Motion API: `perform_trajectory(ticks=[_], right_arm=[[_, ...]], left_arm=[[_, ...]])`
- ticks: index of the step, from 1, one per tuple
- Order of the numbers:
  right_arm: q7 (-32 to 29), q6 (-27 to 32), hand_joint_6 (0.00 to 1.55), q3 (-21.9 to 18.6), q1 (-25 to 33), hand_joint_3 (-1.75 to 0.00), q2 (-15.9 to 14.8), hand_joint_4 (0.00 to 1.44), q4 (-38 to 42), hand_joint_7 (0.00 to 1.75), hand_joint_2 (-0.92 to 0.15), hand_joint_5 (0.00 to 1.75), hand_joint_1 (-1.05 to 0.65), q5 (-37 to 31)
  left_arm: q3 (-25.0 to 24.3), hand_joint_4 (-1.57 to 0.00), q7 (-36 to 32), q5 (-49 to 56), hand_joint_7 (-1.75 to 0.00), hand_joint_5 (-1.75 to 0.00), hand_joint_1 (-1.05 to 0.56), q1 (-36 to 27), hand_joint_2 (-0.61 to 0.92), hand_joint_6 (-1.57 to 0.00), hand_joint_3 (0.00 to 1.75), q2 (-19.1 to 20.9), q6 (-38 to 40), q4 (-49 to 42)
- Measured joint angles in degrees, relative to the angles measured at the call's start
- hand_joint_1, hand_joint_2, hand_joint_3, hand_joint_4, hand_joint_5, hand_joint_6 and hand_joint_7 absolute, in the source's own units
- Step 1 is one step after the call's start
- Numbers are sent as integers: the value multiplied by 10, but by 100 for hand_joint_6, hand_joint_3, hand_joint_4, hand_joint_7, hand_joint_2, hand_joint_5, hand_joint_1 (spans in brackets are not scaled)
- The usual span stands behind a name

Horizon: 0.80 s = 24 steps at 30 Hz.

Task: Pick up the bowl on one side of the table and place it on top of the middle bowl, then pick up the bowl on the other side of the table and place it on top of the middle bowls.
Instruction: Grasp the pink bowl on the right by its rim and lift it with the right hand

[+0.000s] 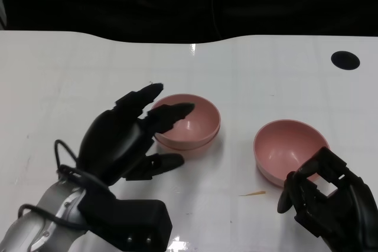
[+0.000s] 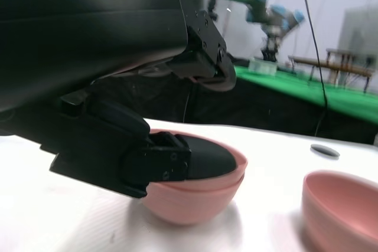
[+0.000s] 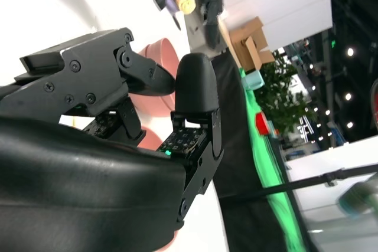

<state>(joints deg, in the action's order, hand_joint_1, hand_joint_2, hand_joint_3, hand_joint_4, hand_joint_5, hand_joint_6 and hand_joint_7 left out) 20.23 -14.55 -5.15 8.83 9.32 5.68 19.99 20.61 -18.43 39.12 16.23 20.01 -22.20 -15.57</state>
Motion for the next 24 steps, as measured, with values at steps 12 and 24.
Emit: perform_trajectory(ticks=[12, 24], right_arm=[[25, -317, 86, 7, -26, -79, 7, 95, 92, 116, -78, 140, -8, -50], [-37, -434, 102, -28, -56, -27, -46, 86, 101, 45, -92, 115, -40, -192]], left_arm=[[-118, -78, 129, -330, -173, -174, -1, -126, 53, -62, 129, -39, -54, 66], [-215, -83, 344, -571, -175, -175, 14, -228, 62, -66, 130, -22, 136, 183]])
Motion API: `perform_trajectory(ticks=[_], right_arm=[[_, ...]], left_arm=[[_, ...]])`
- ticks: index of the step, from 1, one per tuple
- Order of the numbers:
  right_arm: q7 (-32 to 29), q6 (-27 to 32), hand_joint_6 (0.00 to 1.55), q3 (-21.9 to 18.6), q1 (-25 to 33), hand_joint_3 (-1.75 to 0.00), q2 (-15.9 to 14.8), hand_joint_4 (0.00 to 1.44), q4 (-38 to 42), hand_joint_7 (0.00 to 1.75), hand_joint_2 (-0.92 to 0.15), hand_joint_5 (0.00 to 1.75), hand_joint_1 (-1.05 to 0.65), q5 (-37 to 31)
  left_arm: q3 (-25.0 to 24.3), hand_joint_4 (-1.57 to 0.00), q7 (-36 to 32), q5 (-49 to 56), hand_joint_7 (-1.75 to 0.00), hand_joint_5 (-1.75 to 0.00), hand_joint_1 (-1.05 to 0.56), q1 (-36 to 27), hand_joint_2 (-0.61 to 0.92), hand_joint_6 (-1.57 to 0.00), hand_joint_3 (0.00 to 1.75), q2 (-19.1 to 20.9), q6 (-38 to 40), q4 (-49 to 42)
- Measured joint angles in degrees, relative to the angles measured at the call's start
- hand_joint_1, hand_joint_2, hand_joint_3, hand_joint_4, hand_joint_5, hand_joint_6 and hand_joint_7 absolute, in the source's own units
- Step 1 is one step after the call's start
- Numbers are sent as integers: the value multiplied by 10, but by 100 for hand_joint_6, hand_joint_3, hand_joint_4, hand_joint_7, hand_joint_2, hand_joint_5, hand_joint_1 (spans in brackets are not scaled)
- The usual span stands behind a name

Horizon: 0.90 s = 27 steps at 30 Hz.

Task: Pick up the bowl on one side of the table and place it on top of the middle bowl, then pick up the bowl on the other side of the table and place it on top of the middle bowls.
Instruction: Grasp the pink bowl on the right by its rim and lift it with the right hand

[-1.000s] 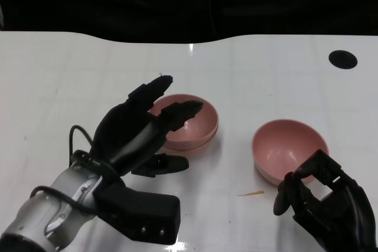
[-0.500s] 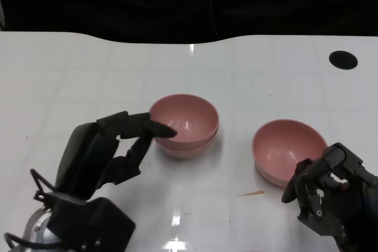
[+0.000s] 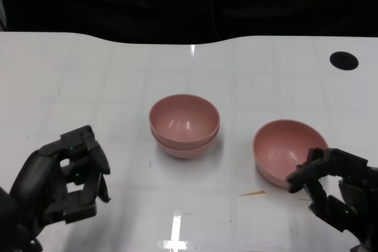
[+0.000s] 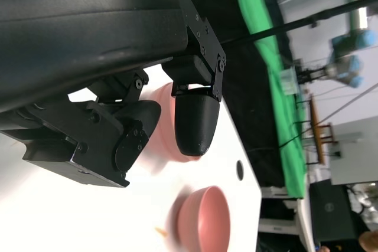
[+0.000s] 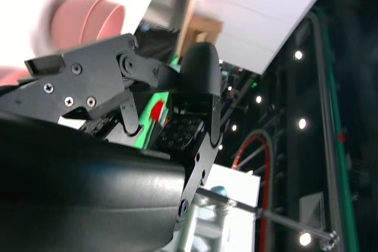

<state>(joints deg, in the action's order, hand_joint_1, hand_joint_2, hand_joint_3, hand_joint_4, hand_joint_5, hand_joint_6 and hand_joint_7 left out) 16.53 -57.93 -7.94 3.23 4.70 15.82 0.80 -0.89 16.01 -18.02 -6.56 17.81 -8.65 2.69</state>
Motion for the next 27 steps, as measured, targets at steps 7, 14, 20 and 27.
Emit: perform_trajectory(ticks=[7, 14, 20, 27], right_arm=[[-72, 46, 80, -39, 9, -30, -62, 84, -120, 1, -92, 21, -57, -196], [-105, 169, 48, -35, 24, -20, -117, 55, -217, 0, -92, 0, -73, -334], [-114, 260, 37, 5, 18, -21, -173, 44, -231, 0, -92, 0, -84, -429], [-160, 326, 36, 78, -34, -19, -219, 40, -148, 1, -92, 1, -88, -501]], left_arm=[[-23, -79, 37, 5, -175, -175, 20, -32, 67, -62, 123, 17, 41, 18], [-23, -79, 39, 39, -175, -175, 22, -32, 67, -63, 122, 12, 41, -2], [-24, -79, 39, 59, -175, -175, 20, -26, 66, -62, 122, 7, 39, -16], [-28, -76, 38, 78, -175, -175, 21, -21, 66, -59, 122, -1, 39, -16]])
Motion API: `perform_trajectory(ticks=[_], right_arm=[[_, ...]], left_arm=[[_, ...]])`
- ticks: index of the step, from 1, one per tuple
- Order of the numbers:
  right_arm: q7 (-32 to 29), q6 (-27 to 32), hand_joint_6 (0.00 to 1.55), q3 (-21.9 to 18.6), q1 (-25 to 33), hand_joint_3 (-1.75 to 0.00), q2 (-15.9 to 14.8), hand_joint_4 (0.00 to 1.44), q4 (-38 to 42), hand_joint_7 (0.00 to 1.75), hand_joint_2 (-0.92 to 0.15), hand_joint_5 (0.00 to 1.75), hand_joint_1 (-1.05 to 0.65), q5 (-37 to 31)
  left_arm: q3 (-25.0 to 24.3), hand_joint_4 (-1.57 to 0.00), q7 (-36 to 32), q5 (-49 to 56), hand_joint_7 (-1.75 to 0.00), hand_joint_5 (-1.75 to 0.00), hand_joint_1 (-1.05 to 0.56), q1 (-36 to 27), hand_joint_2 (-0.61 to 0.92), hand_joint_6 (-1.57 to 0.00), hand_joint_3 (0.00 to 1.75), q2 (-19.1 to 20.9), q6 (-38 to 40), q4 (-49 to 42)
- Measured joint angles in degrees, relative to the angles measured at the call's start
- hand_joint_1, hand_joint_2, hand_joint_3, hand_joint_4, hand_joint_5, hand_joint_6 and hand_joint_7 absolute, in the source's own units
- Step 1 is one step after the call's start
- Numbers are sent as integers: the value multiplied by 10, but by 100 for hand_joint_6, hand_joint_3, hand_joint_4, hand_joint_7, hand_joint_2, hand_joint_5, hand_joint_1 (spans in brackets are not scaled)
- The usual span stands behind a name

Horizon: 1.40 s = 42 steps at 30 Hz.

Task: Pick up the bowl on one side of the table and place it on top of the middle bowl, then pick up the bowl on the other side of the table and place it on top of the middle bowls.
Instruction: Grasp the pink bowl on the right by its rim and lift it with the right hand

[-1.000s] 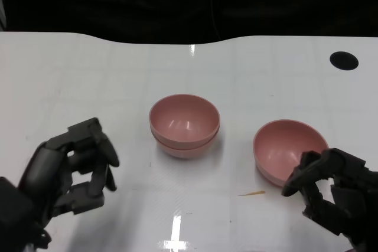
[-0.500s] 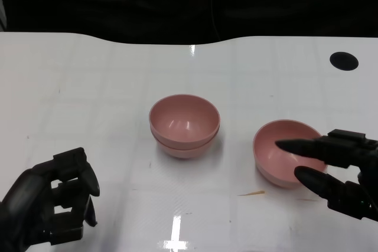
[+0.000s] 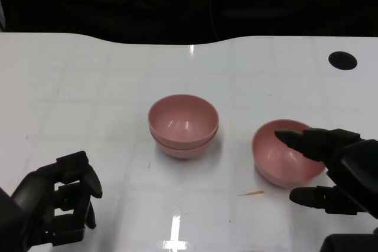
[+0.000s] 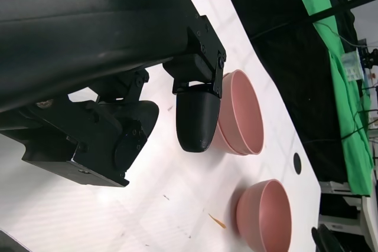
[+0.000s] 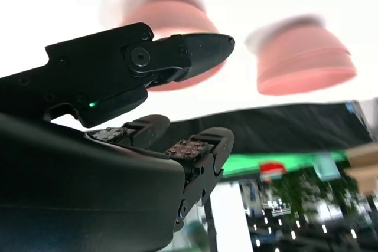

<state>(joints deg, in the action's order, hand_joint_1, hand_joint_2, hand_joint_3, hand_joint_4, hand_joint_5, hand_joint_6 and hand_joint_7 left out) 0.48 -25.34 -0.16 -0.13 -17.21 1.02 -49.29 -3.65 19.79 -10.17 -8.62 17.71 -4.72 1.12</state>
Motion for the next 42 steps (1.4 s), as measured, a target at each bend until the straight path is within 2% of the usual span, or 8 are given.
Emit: perform_trajectory(ticks=[11, 28, 32, 36, 42], right_arm=[[-58, 61, 36, 95, -73, -22, -35, 39, 120, 1, -92, 0, -86, -32], [-153, 72, 45, 203, -166, -26, -39, 46, 279, 3, -92, 3, -74, -33], [-180, 65, 51, 226, -191, -24, -35, 52, 322, 5, -92, 4, -62, -32], [-232, 65, 66, 248, -216, -21, -27, 70, 369, 7, -92, 8, -44, -38], [-316, 70, 83, 278, -245, -20, -6, 87, 446, 8, -92, 8, -30, -46]], left_arm=[[-11, -75, -7, 12, -175, -175, 20, 5, 68, -58, 121, -18, -5, -1], [-15, -74, -22, 17, -175, -175, 18, 5, 67, -56, 121, -38, -6, 1], [-15, -74, -23, 19, -175, -175, 18, 5, 67, -56, 121, -38, -6, 1], [-15, -73, -24, 26, -175, -175, 18, 5, 67, -55, 121, -39, -5, 1], [-15, -72, -28, 31, -175, -175, 19, 6, 68, -55, 119, -41, -8, 1]])
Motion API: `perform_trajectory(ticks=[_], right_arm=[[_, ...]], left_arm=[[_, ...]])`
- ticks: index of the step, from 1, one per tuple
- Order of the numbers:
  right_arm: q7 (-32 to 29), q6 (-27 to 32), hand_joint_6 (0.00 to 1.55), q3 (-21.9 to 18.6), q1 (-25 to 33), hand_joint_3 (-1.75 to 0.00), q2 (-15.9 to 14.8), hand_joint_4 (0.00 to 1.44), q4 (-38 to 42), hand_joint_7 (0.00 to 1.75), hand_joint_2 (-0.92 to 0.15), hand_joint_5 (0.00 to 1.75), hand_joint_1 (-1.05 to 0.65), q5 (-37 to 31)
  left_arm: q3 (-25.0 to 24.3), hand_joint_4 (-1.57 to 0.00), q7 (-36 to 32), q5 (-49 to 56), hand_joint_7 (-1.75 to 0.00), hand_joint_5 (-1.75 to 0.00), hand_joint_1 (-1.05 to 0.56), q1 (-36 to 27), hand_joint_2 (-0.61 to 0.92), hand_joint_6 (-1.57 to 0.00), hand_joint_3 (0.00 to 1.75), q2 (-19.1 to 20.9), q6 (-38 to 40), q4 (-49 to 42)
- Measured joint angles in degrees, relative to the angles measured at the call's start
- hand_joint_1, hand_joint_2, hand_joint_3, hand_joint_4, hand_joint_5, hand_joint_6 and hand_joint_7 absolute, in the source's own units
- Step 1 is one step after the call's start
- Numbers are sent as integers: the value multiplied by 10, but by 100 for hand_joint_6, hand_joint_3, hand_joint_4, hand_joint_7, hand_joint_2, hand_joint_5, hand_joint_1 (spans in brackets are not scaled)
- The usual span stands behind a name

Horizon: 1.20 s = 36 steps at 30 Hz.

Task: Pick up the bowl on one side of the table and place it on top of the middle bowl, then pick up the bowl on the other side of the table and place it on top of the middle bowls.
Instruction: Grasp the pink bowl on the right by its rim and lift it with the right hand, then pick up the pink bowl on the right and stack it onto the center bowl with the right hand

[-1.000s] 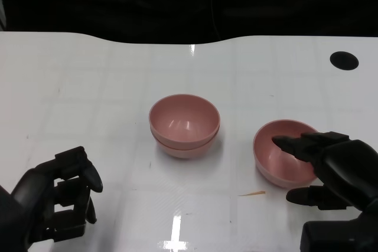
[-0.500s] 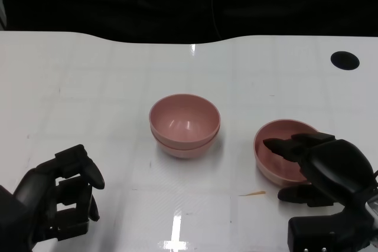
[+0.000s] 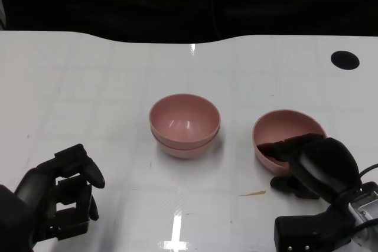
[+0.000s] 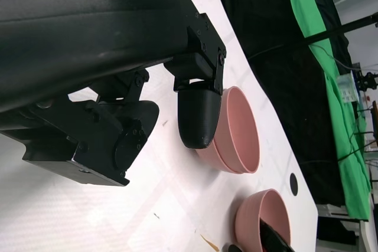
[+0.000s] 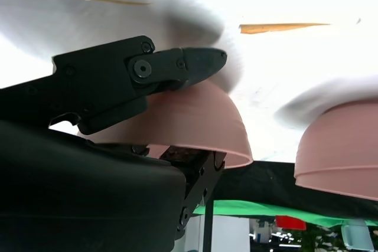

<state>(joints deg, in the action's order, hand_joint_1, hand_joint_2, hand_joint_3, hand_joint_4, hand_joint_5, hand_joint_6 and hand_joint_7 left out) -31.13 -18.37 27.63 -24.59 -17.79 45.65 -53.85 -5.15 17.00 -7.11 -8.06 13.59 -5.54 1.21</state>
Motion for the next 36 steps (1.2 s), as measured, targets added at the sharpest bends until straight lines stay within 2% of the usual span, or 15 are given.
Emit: perform_trajectory(ticks=[2, 4, 5, 6, 7, 8, 9, 12, 14, 18, 25, 30, 32, 34, 36], right_arm=[[-28, -8, 92, 7, -10, -15, 2, 97, 22, 9, -92, 10, -24, 1], [-62, -32, 107, 13, -19, -13, 2, 113, 45, 13, -92, 22, -19, 4], [-84, -47, 112, 15, -23, -15, 2, 106, 55, 15, -92, 52, -17, 3], [-111, -64, 114, 16, -27, -17, 2, 94, 67, 24, -92, 94, -16, 3], [-130, -79, 84, 17, -31, -27, 2, 81, 77, 104, -92, 142, -16, 4], [-146, -93, 69, 18, -36, -30, 2, 77, 85, 139, -92, 158, -16, 4], [-156, -104, 62, 18, -41, -31, 1, 76, 92, 160, -92, 168, -17, 6], [-157, -128, 57, 17, -49, -32, -3, 76, 91, 173, -92, 174, -20, 16], [-152, -141, 53, 15, -50, -36, -9, 73, 82, 174, -92, 174, -24, 25], [-113, -154, 48, 6, -53, -34, -25, 71, 31, 175, -91, 175, -23, 46], [5, -182, 54, -25, -71, -35, -64, 78, -67, 175, -89, 175, -20, 96], [110, -217, 60, -39, -114, -36, -82, 79, -101, 169, -89, 175, -22, 140], [151, -224, 66, -45, -130, -41, -82, 80, -109, 160, -89, 175, -23, 161], [192, -231, 73, -48, -149, -64, -81, 84, -111, 157, -77, 175, -27, 178], [225, -241, 73, -48, -172, -74, -74, 87, -111, 160, -72, 175, -28, 190]], left_arm=[[0, -73, 0, 0, -175, -175, 18, 0, 67, -55, 119, 0, -1, 0], [0, -73, 0, 1, -175, -175, 18, 0, 67, -55, 119, -1, -3, 0], [0, -73, 0, 2, -175, -175, 18, 0, 67, -55, 119, -1, -4, 0], [1, -73, 0, 4, -175, -175, 18, 0, 67, -55, 119, -2, -7, -1], [1, -73, 0, 6, -175, -175, 17, 1, 67, -55, 119, -3, -8, -1], [1, -73, -1, 7, -175, -175, 17, 1, 66, -55, 119, -4, -8, -1], [1, -73, -4, 8, -175, -175, 17, 1, 66, -55, 119, -6, -9, -1], [1, -73, -5, 13, -175, -175, 17, 1, 66, -55, 119, -8, -11, -2], [1, -73, -5, 17, -175, -175, 17, 2, 66, -55, 119, -8, -13, -3], [1, -73, -5, 17, -175, -175, 17, 2, 67, -55, 119, -9, -13, -4], [2, -72, -5, 17, -175, -175, 19, 2, 69, -54, 117, -13, -7, -1], [2, -72, -5, 17, -175, -175, 17, 3, 67, -54, 118, -14, -9, -3], [2, -72, -5, 17, -175, -175, 16, 3, 67, -54, 118, -14, -9, -3], [2, -72, -5, 17, -175, -175, 16, 3, 67, -54, 118, -14, -10, -4], [2, -72, -5, 17, -175, -175, 16, 3, 66, -54, 118, -15, -10, -4]])
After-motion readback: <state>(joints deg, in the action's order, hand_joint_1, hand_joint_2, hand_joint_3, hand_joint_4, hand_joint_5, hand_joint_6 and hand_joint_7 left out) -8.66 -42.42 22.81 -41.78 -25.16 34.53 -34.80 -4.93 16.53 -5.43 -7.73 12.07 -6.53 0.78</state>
